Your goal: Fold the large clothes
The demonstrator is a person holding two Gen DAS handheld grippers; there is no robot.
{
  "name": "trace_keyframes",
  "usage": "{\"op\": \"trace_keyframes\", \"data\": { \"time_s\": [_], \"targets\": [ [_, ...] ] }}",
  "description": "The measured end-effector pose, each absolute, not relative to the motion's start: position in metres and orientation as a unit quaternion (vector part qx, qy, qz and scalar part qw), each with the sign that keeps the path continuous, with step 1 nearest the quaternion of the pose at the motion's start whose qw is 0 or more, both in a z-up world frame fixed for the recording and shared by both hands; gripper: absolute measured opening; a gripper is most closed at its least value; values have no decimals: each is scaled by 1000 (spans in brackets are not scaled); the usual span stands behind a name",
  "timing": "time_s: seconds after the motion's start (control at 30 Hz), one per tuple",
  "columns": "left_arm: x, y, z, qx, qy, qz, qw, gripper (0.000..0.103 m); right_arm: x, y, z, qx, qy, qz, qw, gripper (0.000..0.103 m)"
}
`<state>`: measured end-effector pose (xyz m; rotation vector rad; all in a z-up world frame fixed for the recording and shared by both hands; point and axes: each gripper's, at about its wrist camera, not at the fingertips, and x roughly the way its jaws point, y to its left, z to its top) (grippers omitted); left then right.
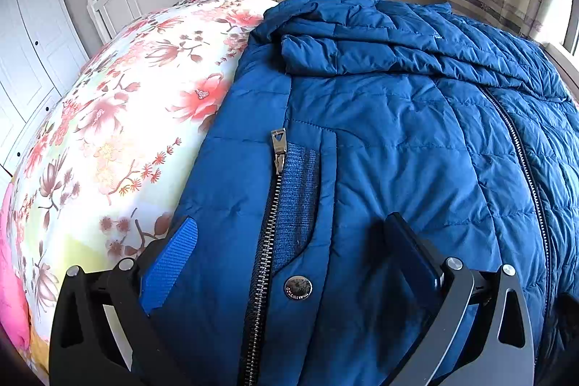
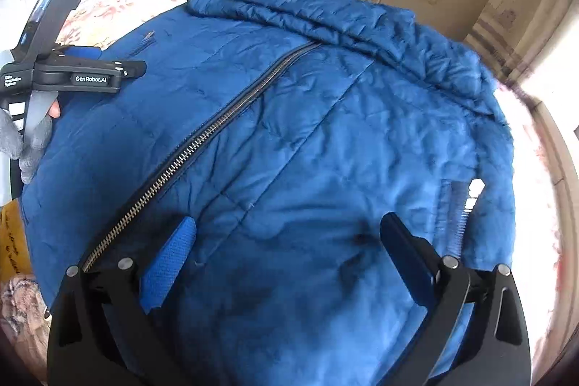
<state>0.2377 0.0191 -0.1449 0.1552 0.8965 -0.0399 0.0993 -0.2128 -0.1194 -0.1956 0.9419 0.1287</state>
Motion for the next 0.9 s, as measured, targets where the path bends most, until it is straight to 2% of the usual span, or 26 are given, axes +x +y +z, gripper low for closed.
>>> {"op": "trace_keyframes", "data": {
  "time_s": [0.1, 0.23, 0.37, 0.4, 0.5, 0.67, 0.73, 0.8, 0.9],
  "targets": [
    [214, 16, -126, 70, 405, -25, 911, 99, 85, -223, -108, -88, 437, 52, 894, 100],
    [169, -9, -103, 97, 375, -101, 916, 99, 71, -245, -129, -73, 452, 54, 887, 101],
    [143, -40, -148, 165, 423, -144, 879, 99, 68, -243, -127, -83, 451, 47, 887, 101],
    [139, -36, -154, 150, 406, -147, 889, 99, 68, -242, -126, -85, 452, 45, 887, 100],
    [135, -19, -154, 110, 413, -155, 891, 99, 65, -233, -120, -103, 452, 28, 886, 100],
    [109, 1, -144, 97, 402, -137, 900, 99, 40, -203, -97, -119, 405, 74, 904, 100],
    [105, 11, -155, 99, 408, -129, 899, 99, 31, -186, -104, -139, 396, 104, 902, 100],
    [100, 24, -156, 89, 399, -135, 903, 99, 32, -178, -128, -164, 423, 103, 885, 100],
    [102, 27, -154, 94, 402, -130, 901, 99, 31, -198, -134, -92, 429, 120, 891, 100]
  ]
}}
